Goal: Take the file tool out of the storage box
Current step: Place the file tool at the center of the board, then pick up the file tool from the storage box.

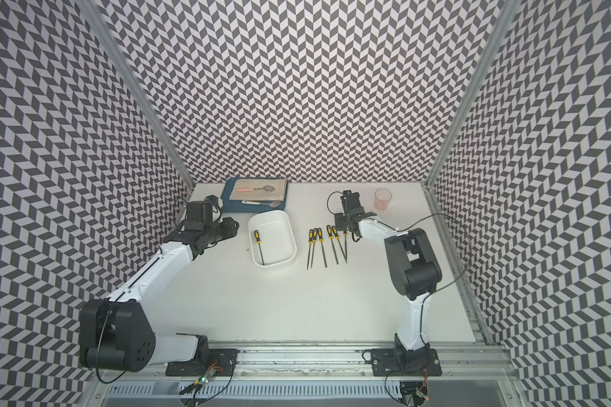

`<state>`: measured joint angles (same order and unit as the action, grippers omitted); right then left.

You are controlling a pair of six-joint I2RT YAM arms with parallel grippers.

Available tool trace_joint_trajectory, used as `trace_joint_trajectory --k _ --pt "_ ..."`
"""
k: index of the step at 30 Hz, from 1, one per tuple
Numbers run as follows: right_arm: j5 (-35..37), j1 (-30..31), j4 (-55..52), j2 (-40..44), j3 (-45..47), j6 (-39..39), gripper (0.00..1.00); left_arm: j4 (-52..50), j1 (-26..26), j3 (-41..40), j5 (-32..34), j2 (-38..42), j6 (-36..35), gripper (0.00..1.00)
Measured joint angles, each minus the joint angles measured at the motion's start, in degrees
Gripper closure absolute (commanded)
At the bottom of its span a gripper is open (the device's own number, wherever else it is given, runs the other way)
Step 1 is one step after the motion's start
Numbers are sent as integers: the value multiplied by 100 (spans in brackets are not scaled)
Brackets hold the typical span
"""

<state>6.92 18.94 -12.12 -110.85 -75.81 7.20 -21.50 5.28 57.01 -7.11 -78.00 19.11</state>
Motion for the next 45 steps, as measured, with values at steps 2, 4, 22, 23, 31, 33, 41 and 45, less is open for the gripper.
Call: trace_joint_trajectory --k 2,4,22,23,31,33,41,45 --pt "-4 2 -33 151 -72 -11 35 0 0 0 0 0 0 66" --pt "-42 11 -37 337 -136 -9 35 0 0 0 0 0 0 66" --pt "-997 2546 308 -275 -1676 332 40 4 -17 0 -11 0 70 66" --pt "-1045 2608 313 -466 -1816 367 40 4 -17 0 -11 0 81 66" --pt "-1130 2848 107 -1740 -2697 595 41 4 -44 0 -13 0 111 66" --pt "-1056 2883 -28 -1976 -2896 592 40 4 -44 0 -15 0 111 66" --pt "-697 2931 -415 -2396 -3311 575 40 11 -44 0 -37 11 111 66" --pt "-629 2964 -601 -2588 -3622 533 40 15 -44 0 -68 11 111 66"
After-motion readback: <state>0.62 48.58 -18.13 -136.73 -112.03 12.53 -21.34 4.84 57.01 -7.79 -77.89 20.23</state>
